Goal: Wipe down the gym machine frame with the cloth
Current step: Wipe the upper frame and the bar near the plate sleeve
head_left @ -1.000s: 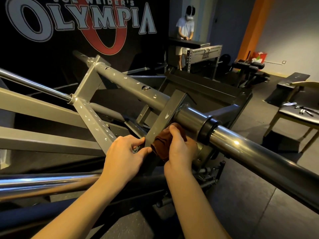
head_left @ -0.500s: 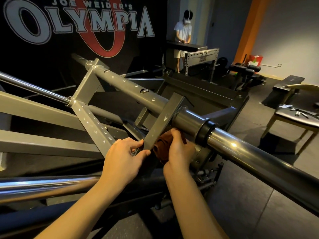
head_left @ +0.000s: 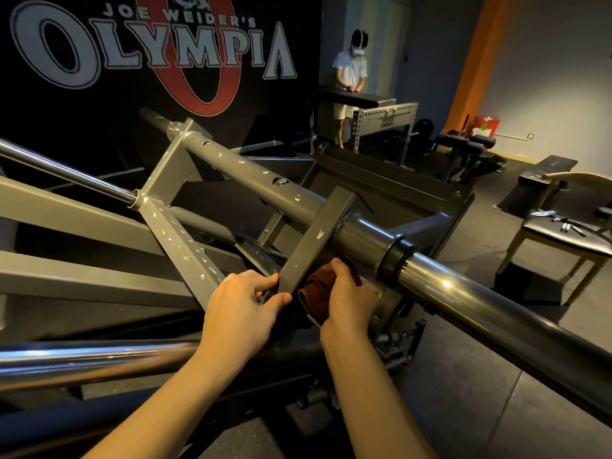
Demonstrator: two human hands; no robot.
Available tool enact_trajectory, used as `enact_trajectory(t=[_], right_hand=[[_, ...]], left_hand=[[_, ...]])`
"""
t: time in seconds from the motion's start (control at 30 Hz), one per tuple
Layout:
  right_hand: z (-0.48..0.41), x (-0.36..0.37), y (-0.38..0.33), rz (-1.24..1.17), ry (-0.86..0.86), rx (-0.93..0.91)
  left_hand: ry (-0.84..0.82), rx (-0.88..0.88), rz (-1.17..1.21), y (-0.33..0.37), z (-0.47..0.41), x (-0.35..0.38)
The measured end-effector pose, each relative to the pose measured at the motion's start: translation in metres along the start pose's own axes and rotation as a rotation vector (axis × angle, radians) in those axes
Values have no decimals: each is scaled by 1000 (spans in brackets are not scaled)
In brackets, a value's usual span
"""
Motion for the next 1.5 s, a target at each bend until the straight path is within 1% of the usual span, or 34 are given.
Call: enact_trajectory(t=[0.1, 0.2, 0.27, 0.43, 0.5, 0.57, 0.6, 0.67, 0.8, 0.87, 0.93, 1.1, 1.2, 1.33, 1.43, 1.5], right_hand=[[4, 5, -2, -18, -39, -42], [1, -3, -5, -28, 15, -31], [3, -7, -7, 18, 19, -41], [30, -7, -2, 163, -119, -83], [38, -13, 3, 193, -147, -79], [39, -21, 3, 200, -130, -120], [38, -25, 2, 184, -110, -143], [32, -29, 0, 98, -44, -136], [11, -34, 3, -137, 135, -19], [4, -33, 3, -234, 167, 8], [2, -32, -1, -266, 180, -6], [7, -32, -5, -230, 217, -144], [20, -22, 3, -151, 153, -191], [40, -15, 13, -15, 49, -219], [43, -23, 20, 77, -31, -187], [38, -36, 20, 75, 18, -175]], left_hand=[[-1, 1, -9, 1, 0, 1], [-4, 3, -23, 1, 0, -1], [-5, -6, -26, 2, 1, -3], [-20, -15, 8, 7, 1, -7], [15, 5, 2, 8, 8, -14], [101, 67, -5, 12, 20, -21], [126, 91, 8, 14, 26, -23], [123, 113, 20, 17, 31, -21], [83, 113, -27, 20, 28, -16], [75, 109, -27, 20, 27, -15], [72, 117, -38, 22, 27, -14], [46, 132, -97, 16, 25, -10], [27, 132, -91, 15, 24, -8], [25, 119, -10, 13, 23, -8], [39, 115, 1, 13, 21, -6], [43, 104, 15, 12, 19, -6]])
Point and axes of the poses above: each hand's wrist, its own z-axis away from the middle knuckle, its own x-axis out of the palm, y = z × x, the point moved 6 cm from there along -z, towards the middle knuckle, and after that the axes turned 4 degrees about x, right-handed, at the moved point
